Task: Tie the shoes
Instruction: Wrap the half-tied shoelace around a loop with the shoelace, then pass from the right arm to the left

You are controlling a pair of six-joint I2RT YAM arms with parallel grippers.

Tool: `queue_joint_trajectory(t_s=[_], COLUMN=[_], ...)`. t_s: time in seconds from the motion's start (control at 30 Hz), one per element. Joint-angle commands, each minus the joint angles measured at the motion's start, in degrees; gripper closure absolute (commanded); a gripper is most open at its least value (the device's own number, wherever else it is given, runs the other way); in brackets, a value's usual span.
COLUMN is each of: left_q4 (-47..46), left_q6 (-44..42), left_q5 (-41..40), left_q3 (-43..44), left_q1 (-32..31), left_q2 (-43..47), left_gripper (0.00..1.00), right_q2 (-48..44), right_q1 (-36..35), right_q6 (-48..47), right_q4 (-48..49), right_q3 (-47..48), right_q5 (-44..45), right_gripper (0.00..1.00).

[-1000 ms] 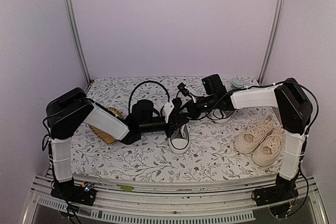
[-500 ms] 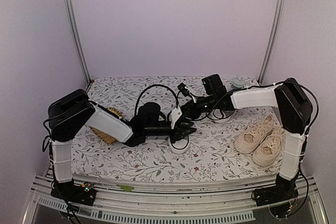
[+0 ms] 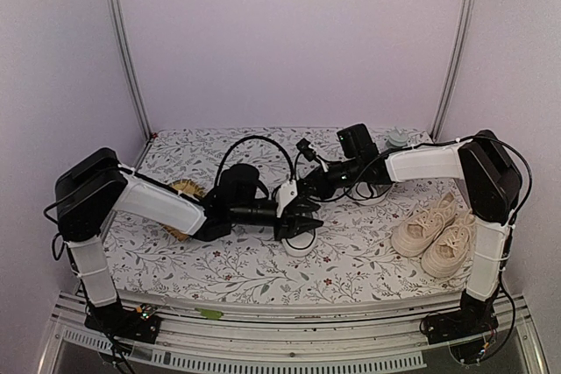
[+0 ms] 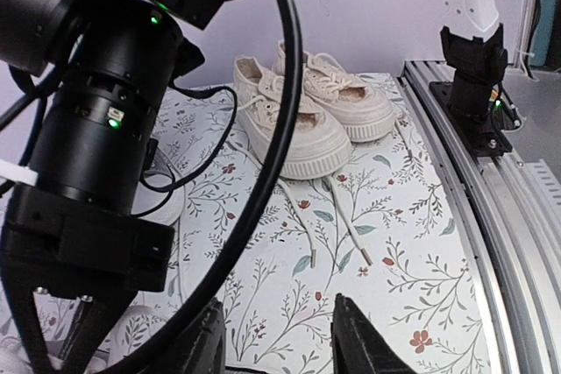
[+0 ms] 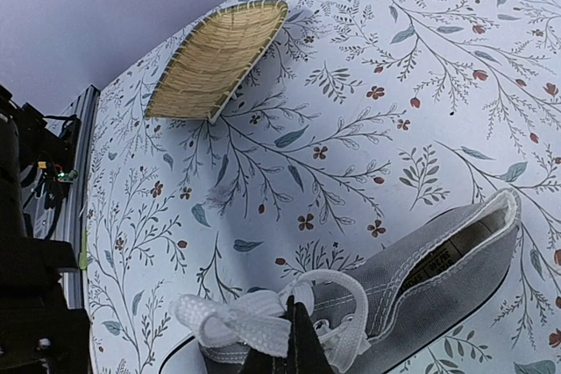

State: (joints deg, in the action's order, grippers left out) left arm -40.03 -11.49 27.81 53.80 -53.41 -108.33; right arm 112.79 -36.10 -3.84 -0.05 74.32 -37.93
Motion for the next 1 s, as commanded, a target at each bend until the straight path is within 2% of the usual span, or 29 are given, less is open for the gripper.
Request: queue_joint_trajectory(t_s=[0.0,0.07,0.23,0.43,0.53,0.67,0.87,0.97], left_q4=[10.9,14.2,18.1,12.5,6.5,3.6,1.8,2.3], left_q6=[-7.7,-8.9,-9.9,-9.7,-9.0,-5.2,-2.5,-2.1], left_q5=[0.4,0.3,2.5,11.1,10.9,8.5,17.6,20.2], left_q3=[-0.8,-0.8,-3.6,-9.4,-11.3,-6.3,2.5,5.2], left_q1=[-0.3,-0.1,2.4,9.7,14.0,17.8,18.8,18.5], left_q2=[3.4,4.4,9.8,17.2,17.0,10.7,1.9,-0.9], left_gripper=[0.58,0.59,0.69,0.75,0.76,0.72,0.58,0.55], right_q2=[0.7,0.6,1.2,1.5,1.7,2.3,2.6,2.9], right_q1=[-0.1,-0.1,-0.1,-0.1,-0.1,-0.1,-0.1,-0.1], right_q6=[-1.0,-1.2,-1.4,-2.7,-3.9,-5.2,-6.5,-7.0], right_q4=[-0.9,-1.0,-1.2,-2.0,-2.7,-3.5,-4.0,-4.5], right_q3=[0.7,0.7,1.1,1.8,2.2,3.2,3.8,4.1], right_q5=[-0.9,-1.0,-1.2,-1.8,-2.0,-3.5,-5.0,-5.3], right_gripper=[0.99,0.99,0.99,0.99,0.99,0.99,0.99,0.99])
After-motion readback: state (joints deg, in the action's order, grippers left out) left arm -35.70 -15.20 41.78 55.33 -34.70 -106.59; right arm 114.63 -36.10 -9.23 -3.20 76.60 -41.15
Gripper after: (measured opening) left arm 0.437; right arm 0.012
